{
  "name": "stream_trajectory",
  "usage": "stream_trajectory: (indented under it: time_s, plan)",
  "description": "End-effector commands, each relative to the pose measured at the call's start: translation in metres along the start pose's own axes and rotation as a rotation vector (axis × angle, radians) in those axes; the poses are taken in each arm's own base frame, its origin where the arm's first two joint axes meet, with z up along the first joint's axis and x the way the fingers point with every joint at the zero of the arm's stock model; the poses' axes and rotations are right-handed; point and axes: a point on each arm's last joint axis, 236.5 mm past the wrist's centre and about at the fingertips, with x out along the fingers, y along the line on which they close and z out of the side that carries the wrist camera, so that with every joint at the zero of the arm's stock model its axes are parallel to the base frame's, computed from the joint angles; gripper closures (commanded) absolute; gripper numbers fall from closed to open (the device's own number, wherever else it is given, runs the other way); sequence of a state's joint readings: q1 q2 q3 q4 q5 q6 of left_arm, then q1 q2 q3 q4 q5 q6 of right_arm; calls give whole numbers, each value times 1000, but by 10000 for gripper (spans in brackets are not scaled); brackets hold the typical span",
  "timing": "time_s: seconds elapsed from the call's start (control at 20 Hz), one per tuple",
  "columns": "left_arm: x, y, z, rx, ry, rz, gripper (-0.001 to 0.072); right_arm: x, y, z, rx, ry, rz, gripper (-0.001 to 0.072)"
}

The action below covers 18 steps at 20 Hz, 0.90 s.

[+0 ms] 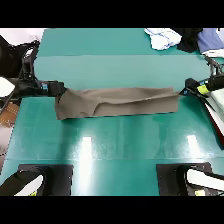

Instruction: Fold the shirts.

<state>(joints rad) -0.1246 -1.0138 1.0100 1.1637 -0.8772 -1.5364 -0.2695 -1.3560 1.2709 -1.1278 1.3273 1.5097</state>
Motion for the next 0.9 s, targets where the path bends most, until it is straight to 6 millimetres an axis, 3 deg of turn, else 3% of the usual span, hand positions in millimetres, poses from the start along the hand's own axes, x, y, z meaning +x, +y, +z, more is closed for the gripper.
stream_trajectory:
  time_s: [0.0,0.2,0.35,0.55,0.6,0.65,0.7,0.75,0.85]
  plan:
    - [30,17,18,-18,-57,34,674,18,-3,32,9,-3,10,695]
    - [46,28,30,-26,-106,55,674,39,-13,46,24,22,7,695]
    - [55,34,25,-22,-85,70,673,55,-19,48,38,38,4,695]
    - [57,37,23,-15,-76,78,666,64,-7,60,1,-11,11,693]
    - [57,37,22,-15,-72,78,419,65,1,60,-33,-13,29,682]
    - [58,37,19,-15,-61,79,126,66,5,60,-48,-12,43,538]
    - [57,40,16,-18,-45,84,32,64,7,60,-54,-12,53,238]
    - [55,44,13,-19,-24,93,33,60,6,61,-52,-18,52,102]
    - [46,48,13,-29,13,98,32,42,-7,62,-29,-32,50,103]
